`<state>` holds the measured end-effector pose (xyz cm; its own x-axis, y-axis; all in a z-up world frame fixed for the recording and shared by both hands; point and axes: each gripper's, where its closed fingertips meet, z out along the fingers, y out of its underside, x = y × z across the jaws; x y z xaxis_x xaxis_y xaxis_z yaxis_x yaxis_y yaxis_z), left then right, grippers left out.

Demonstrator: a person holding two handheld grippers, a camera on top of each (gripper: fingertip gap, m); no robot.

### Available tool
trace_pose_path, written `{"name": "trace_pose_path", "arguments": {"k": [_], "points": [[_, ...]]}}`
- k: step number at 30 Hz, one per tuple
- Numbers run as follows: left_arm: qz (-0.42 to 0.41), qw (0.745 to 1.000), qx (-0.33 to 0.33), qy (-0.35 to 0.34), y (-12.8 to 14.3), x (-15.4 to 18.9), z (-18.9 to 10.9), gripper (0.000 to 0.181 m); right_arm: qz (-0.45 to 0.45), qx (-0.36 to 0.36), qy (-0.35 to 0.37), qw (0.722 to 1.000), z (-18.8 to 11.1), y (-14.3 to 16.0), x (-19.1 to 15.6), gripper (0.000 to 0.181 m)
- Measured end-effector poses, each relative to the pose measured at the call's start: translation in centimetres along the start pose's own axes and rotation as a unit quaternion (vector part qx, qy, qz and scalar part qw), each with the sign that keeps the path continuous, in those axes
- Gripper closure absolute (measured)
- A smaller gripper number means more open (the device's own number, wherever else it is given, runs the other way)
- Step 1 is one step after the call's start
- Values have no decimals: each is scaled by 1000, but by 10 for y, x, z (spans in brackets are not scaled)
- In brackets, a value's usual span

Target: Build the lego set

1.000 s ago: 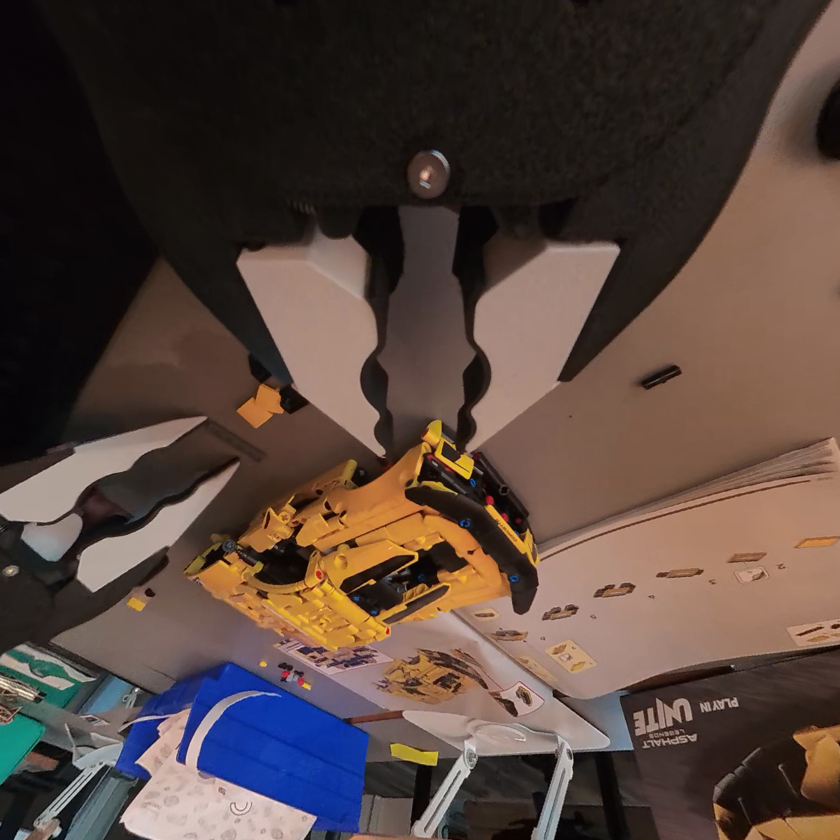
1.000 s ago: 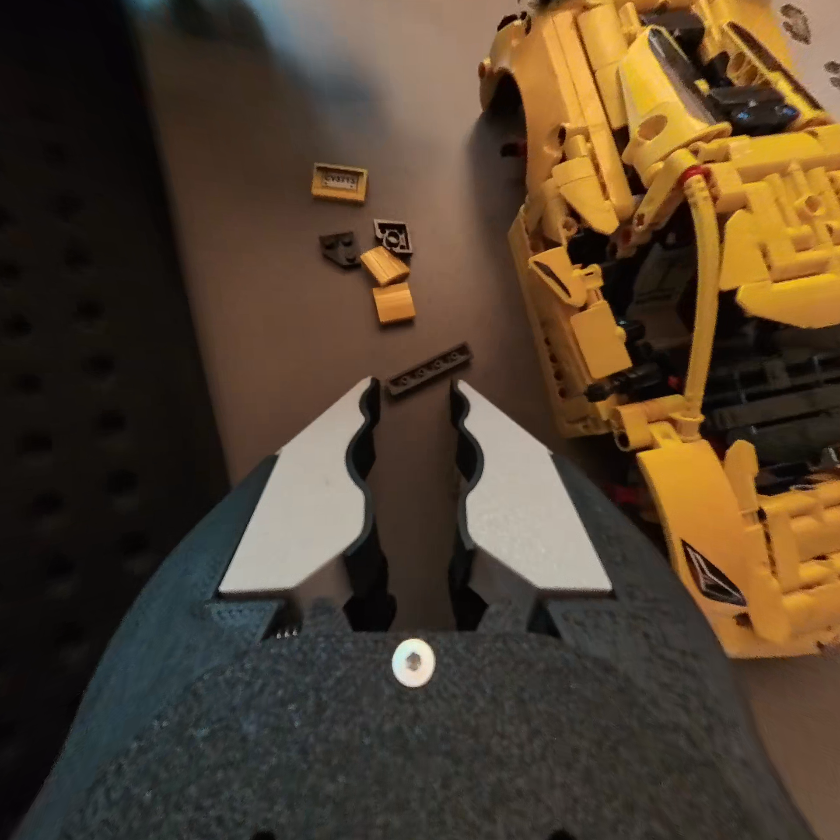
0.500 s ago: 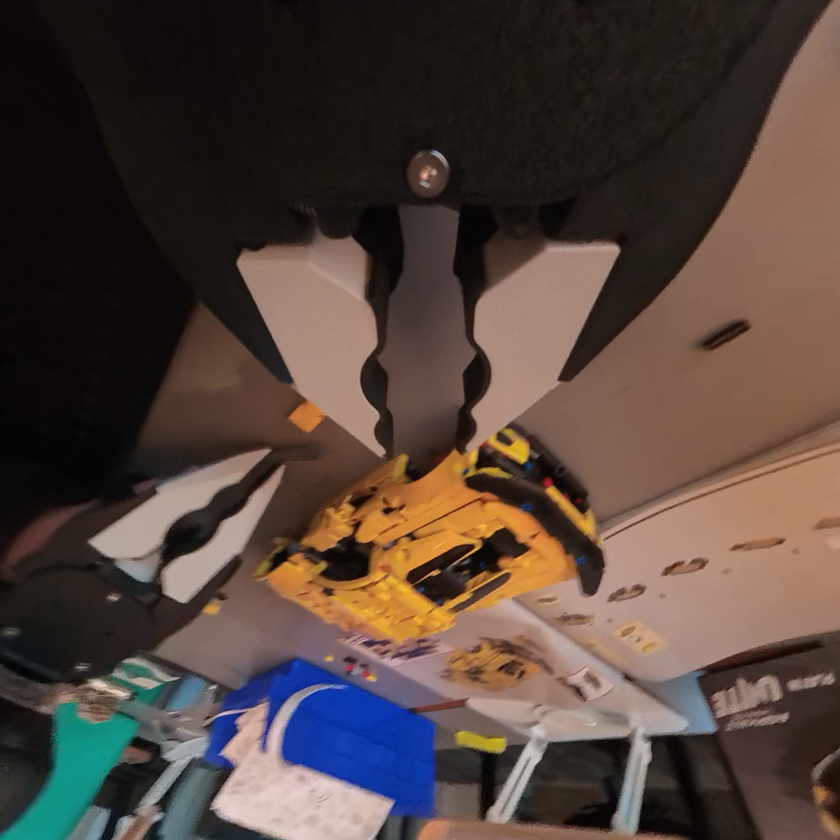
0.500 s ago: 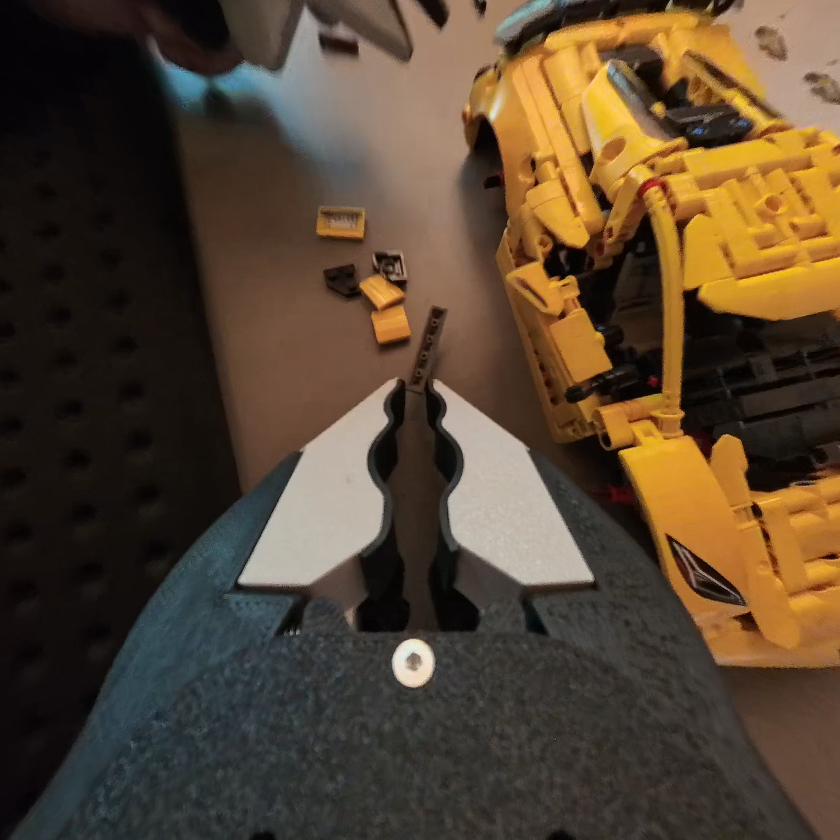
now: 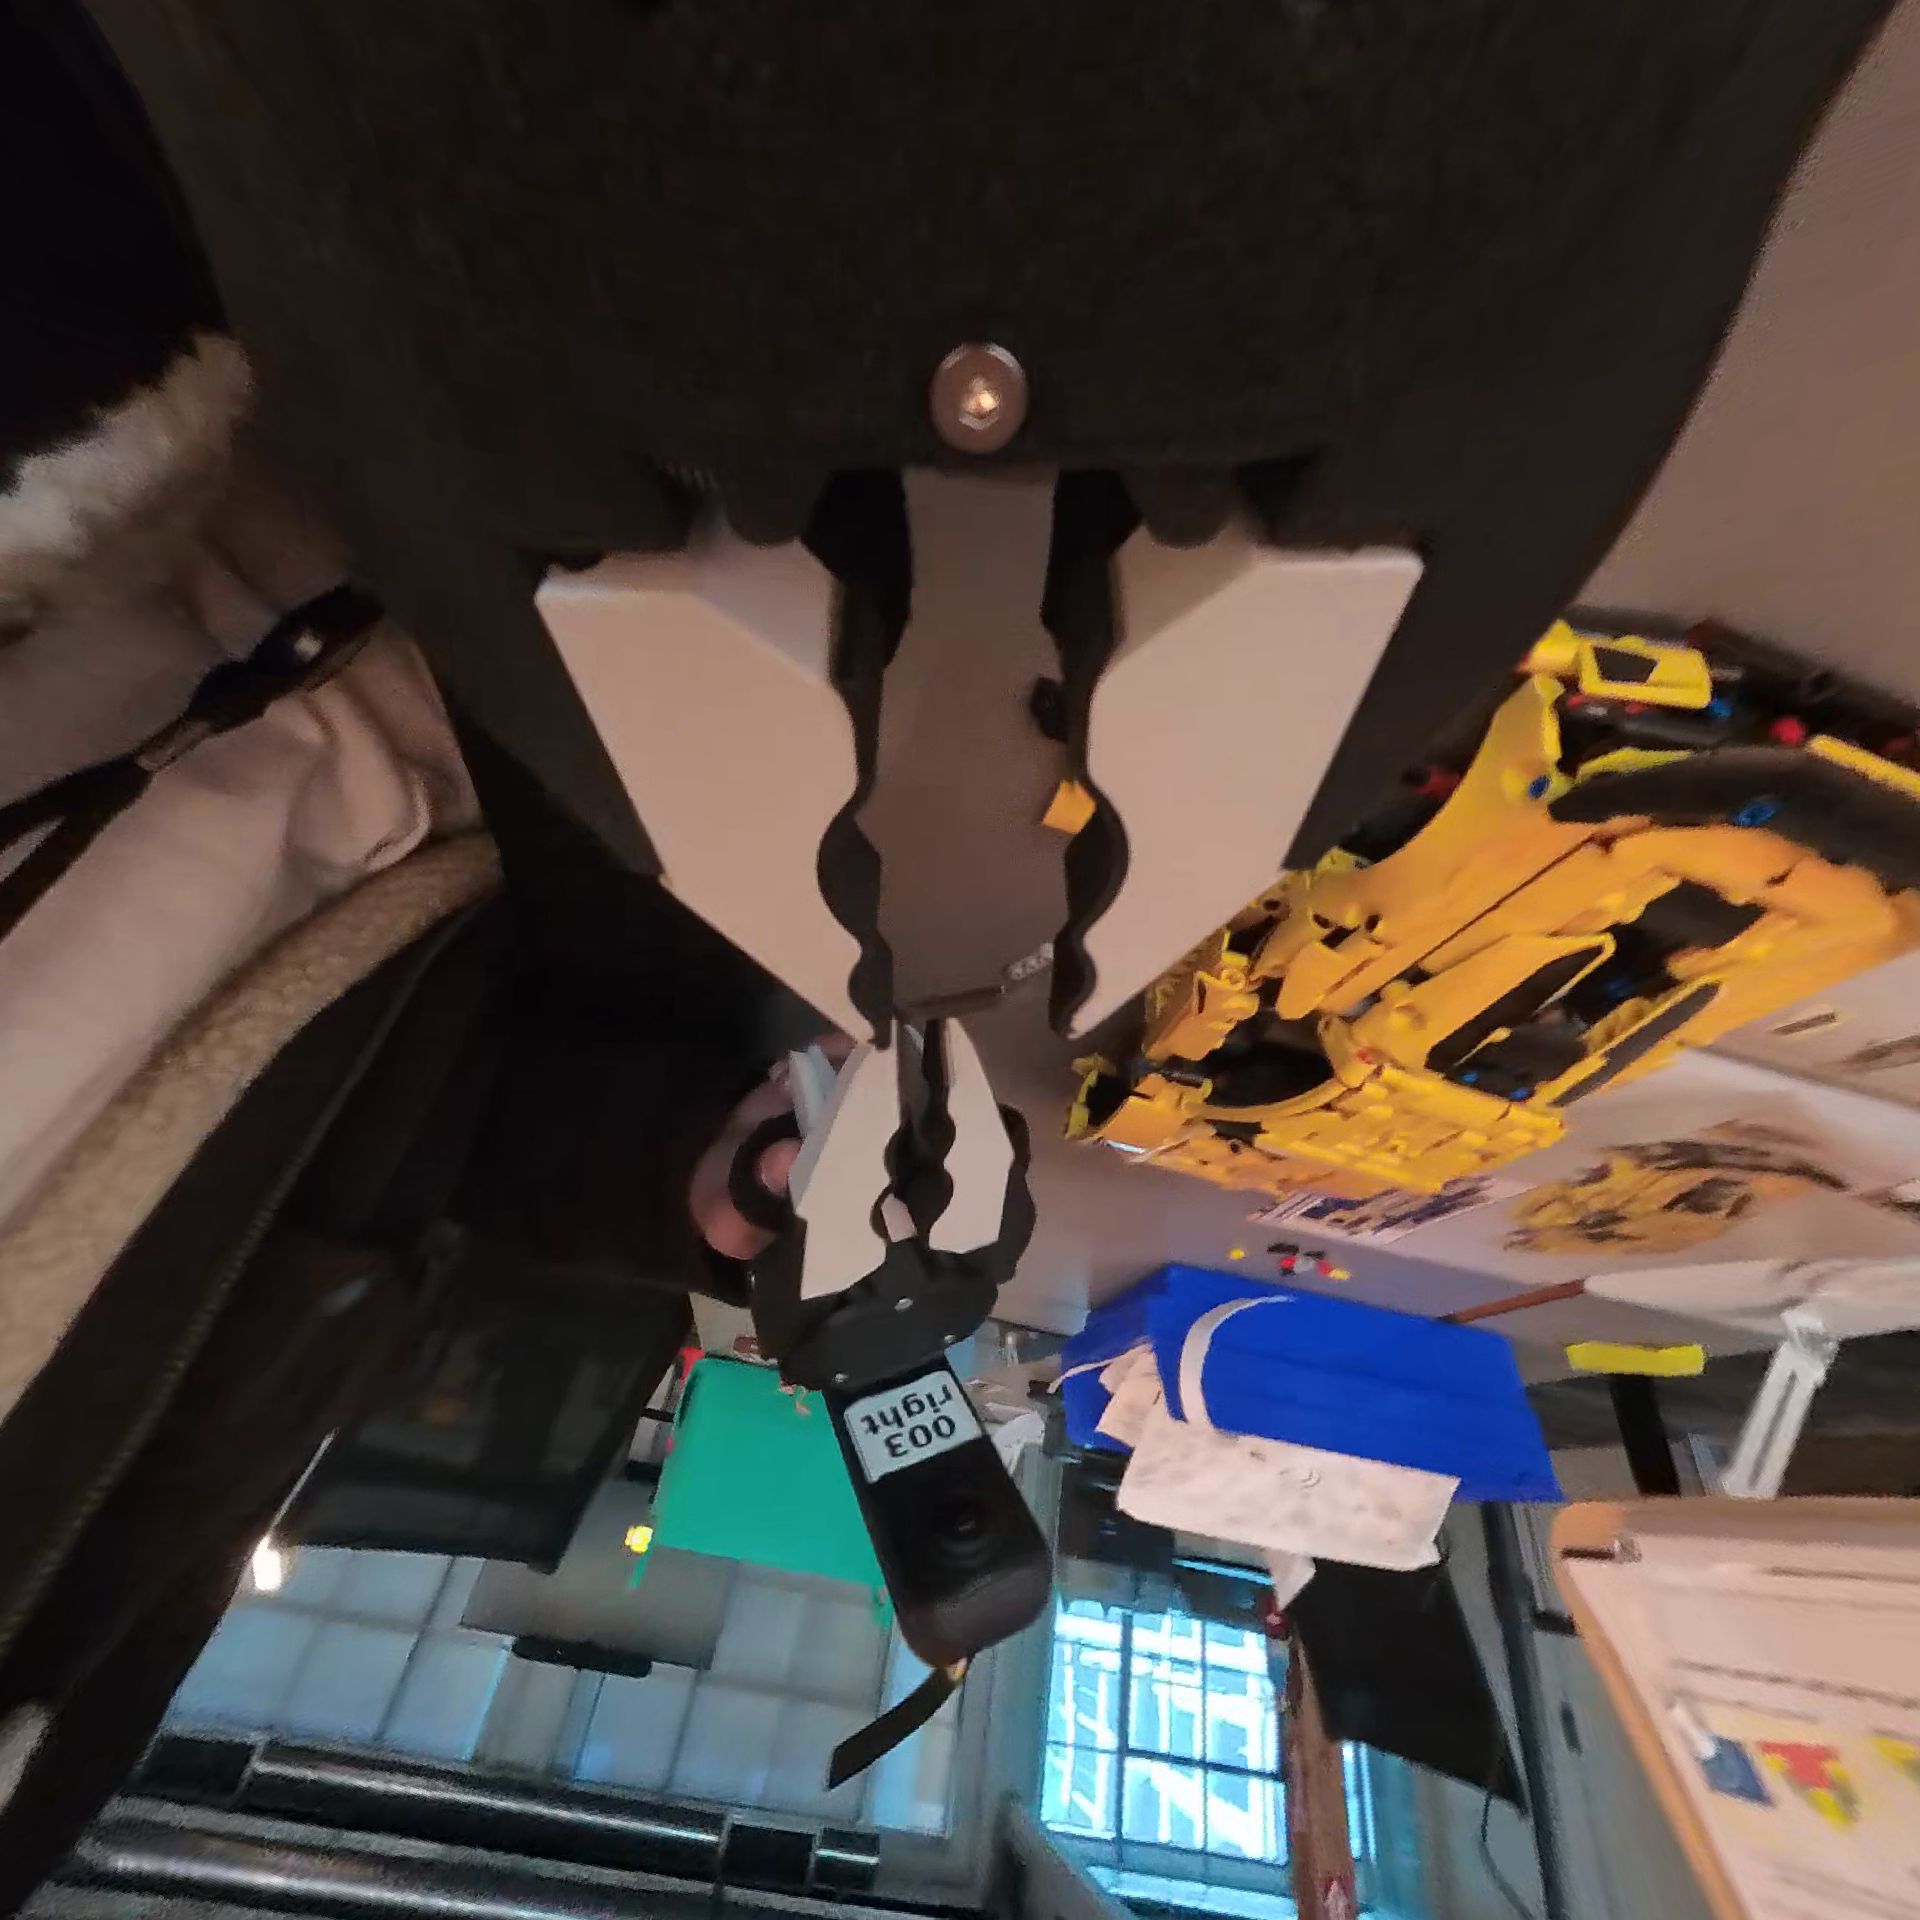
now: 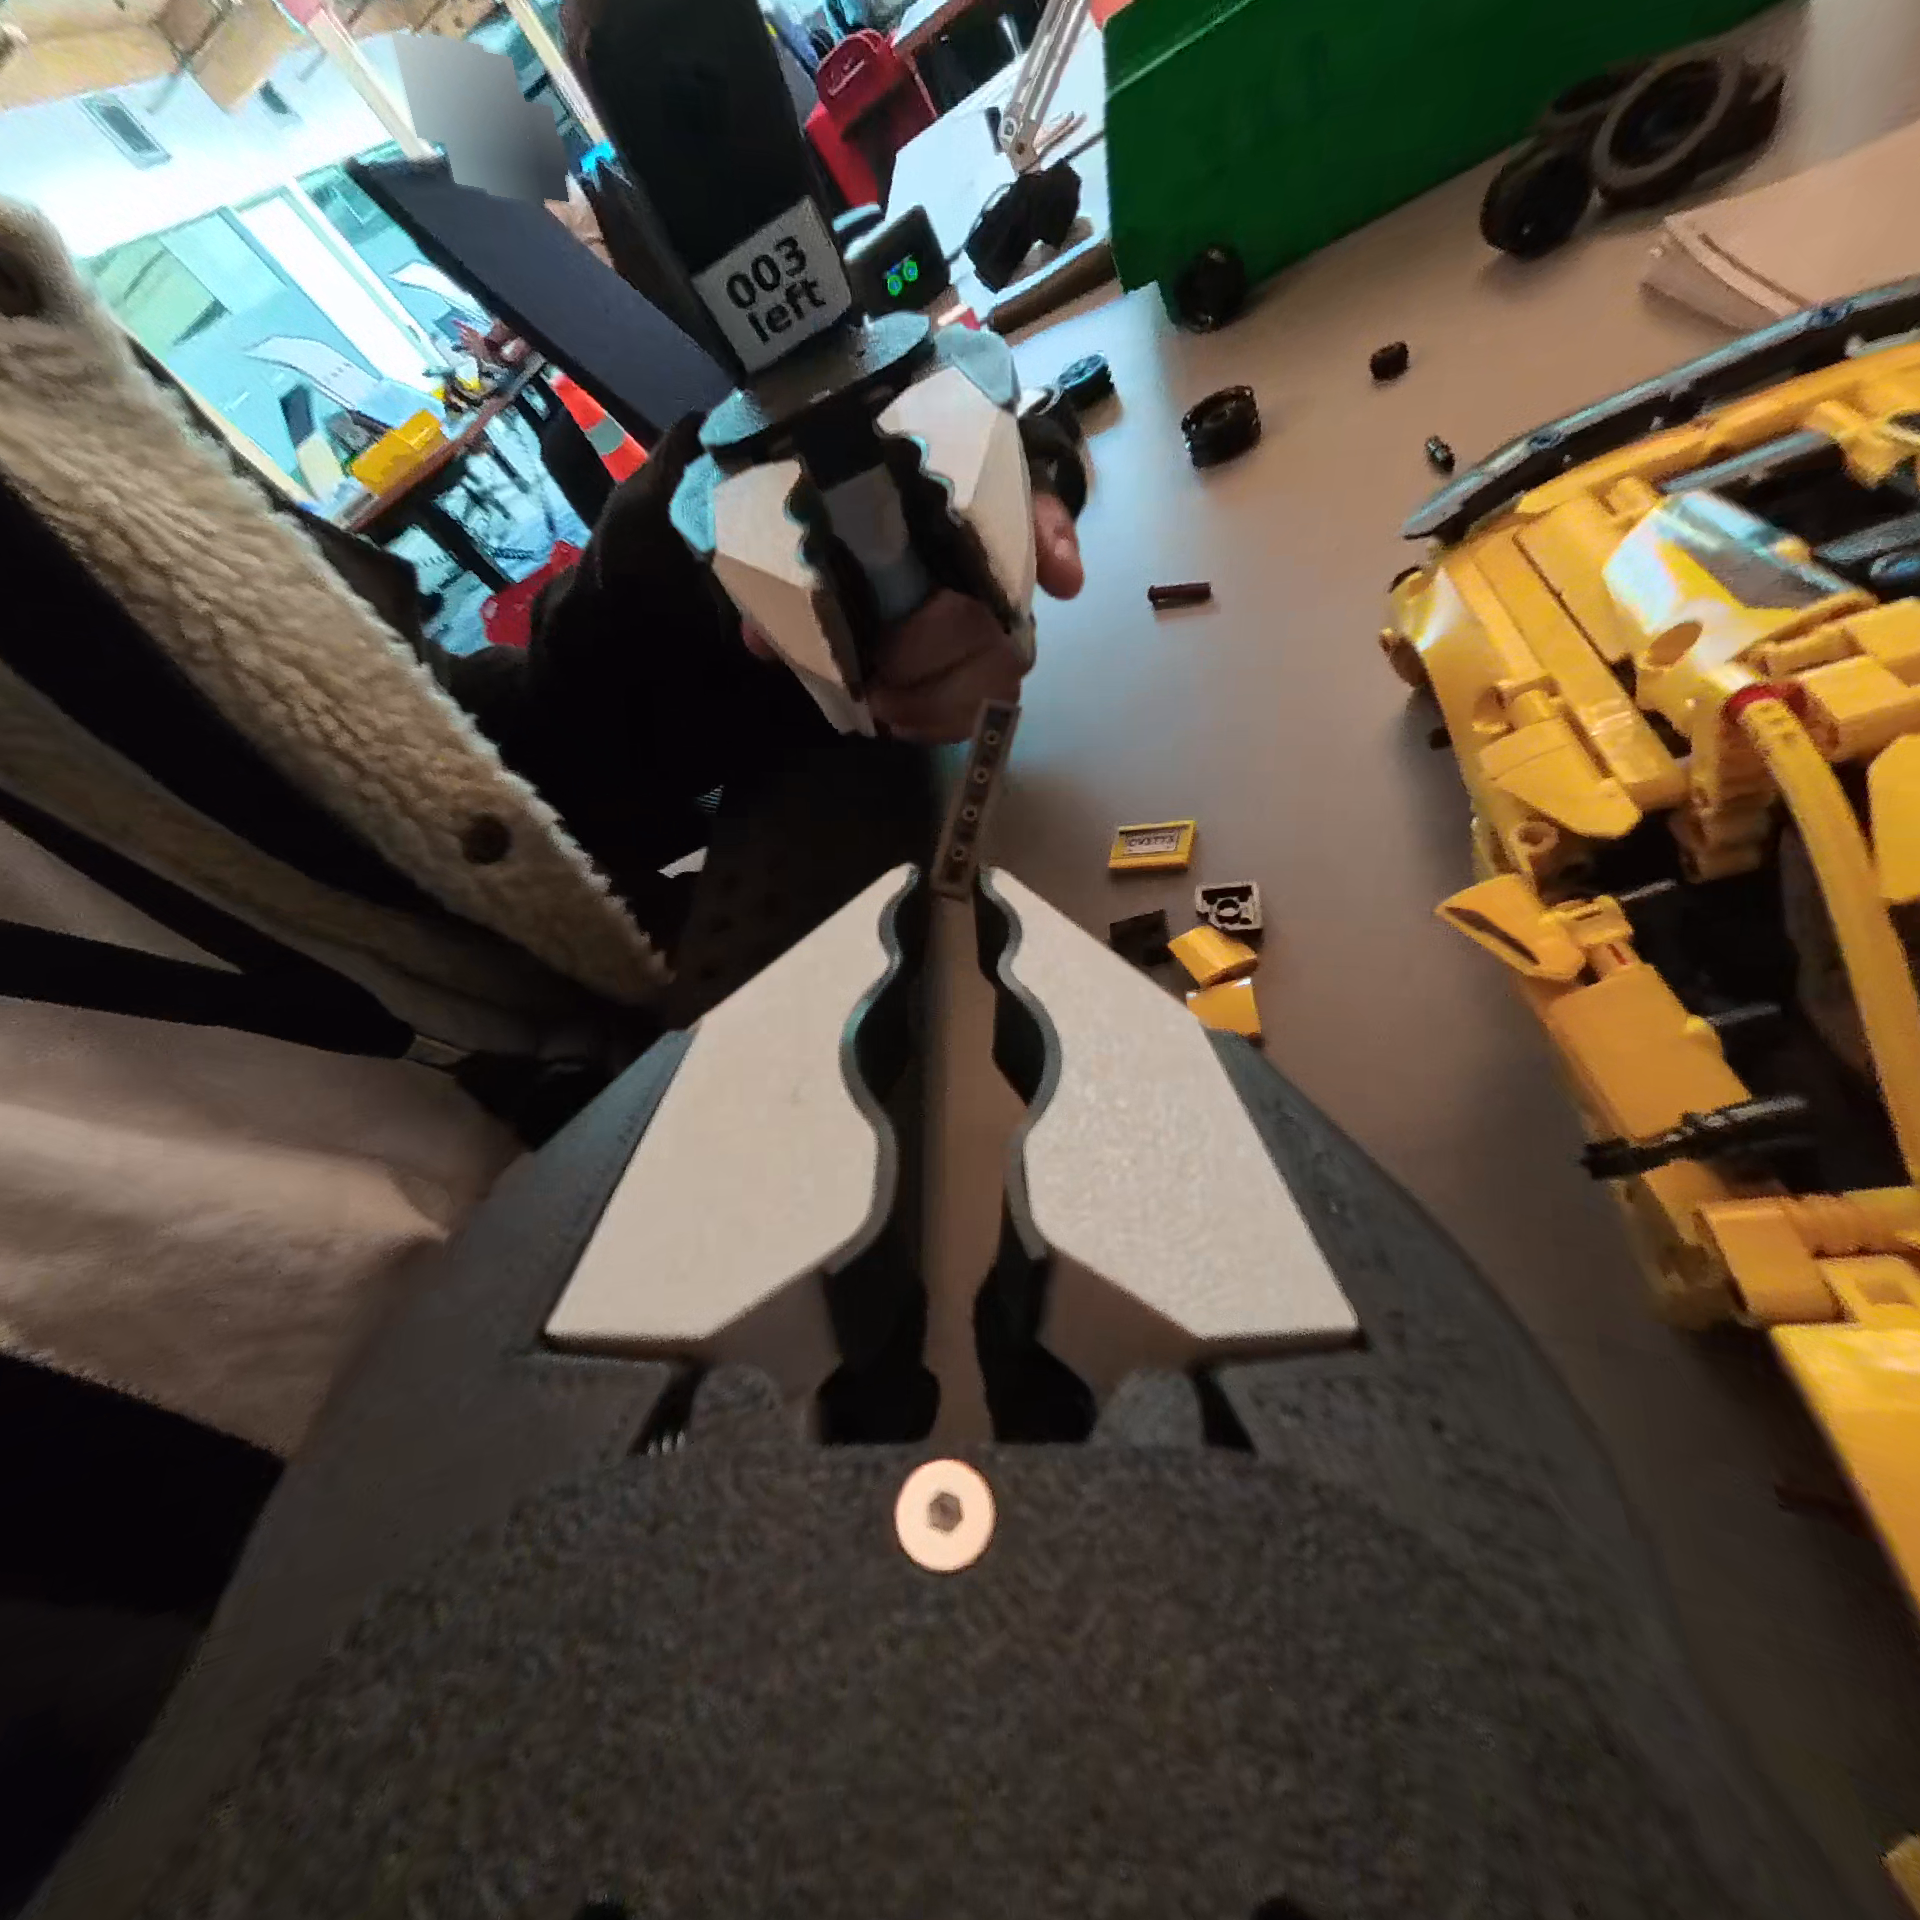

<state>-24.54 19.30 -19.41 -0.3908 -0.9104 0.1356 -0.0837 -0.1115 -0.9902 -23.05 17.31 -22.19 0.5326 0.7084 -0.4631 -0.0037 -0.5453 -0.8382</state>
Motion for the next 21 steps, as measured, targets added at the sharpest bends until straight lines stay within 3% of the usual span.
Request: {"name": "trace_pose_path", "arguments": {"k": [2,5,11,17,21], "points": [[20,1000,-5,-13,4,-2,2,151,-53,-9,50,997,1,2,8,173],[-23,999,-10,-20,6,-9,1,151,-186,-16,156,970,0,-2,21,173],[-171,985,3,-16,0,-26,1,151,-401,-42,350,846,-12,-19,40,173],[-194,980,-5,-40,4,-34,6,152,-523,-73,410,743,-9,-21,37,173],[-171,985,-21,-25,6,-24,11,159,-577,-85,414,699,-2,-20,31,173]]}}
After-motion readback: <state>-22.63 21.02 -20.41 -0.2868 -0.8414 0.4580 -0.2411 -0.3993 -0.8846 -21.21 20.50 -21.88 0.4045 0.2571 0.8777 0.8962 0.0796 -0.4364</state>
